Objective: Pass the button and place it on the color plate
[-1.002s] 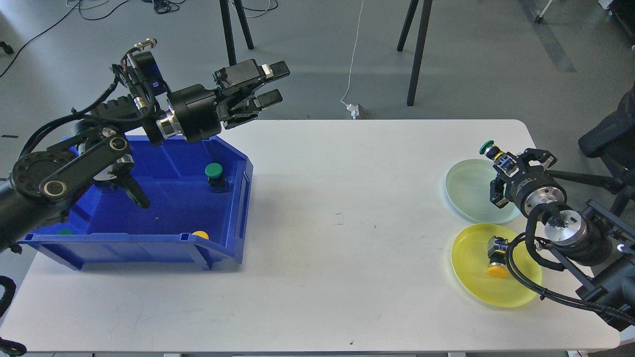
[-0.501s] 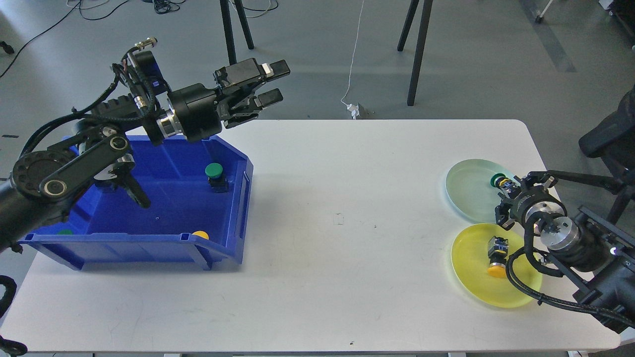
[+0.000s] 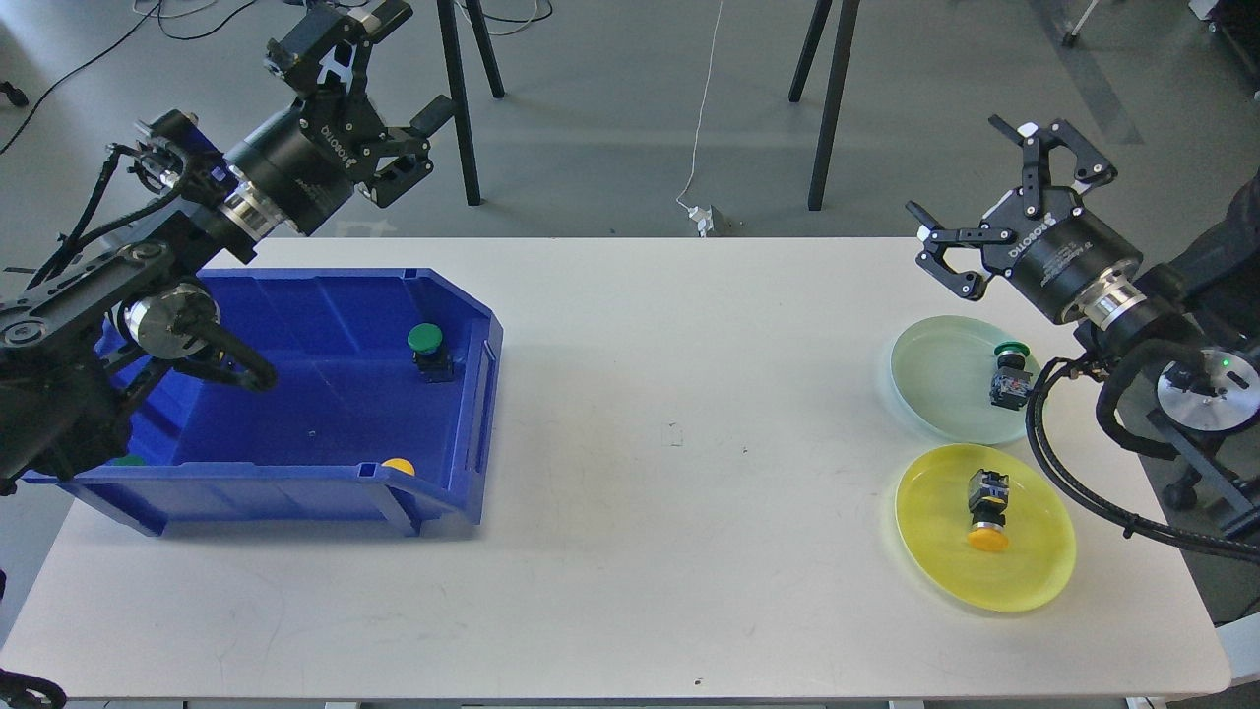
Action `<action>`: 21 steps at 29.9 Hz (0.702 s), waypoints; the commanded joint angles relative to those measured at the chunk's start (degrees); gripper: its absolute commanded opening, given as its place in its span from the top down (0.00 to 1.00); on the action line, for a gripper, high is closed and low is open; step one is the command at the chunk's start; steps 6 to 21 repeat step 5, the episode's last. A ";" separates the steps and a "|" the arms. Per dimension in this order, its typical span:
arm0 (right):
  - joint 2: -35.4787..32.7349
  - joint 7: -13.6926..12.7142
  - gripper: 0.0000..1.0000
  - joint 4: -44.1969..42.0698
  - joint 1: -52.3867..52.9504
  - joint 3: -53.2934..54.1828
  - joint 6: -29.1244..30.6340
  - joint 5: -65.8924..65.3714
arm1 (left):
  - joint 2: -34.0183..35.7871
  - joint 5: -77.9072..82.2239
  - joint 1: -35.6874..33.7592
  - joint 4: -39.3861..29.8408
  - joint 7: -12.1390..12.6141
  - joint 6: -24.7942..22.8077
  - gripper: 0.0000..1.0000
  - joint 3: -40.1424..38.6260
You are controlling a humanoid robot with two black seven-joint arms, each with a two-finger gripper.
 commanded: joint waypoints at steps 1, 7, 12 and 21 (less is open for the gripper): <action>0.55 -0.01 0.01 -3.06 6.78 -7.08 1.82 -0.01 | 0.33 -0.49 1.70 0.65 0.00 -0.01 0.01 -1.35; 1.08 0.34 0.01 -3.42 12.34 -12.74 1.82 0.08 | 1.12 -0.58 2.23 0.21 0.00 -0.01 0.01 -2.94; 1.08 0.34 0.01 -3.42 12.34 -12.74 1.82 0.08 | 1.12 -0.58 2.23 0.21 0.00 -0.01 0.01 -2.94; 1.08 0.34 0.01 -3.42 12.34 -12.74 1.82 0.08 | 1.12 -0.58 2.23 0.21 0.00 -0.01 0.01 -2.94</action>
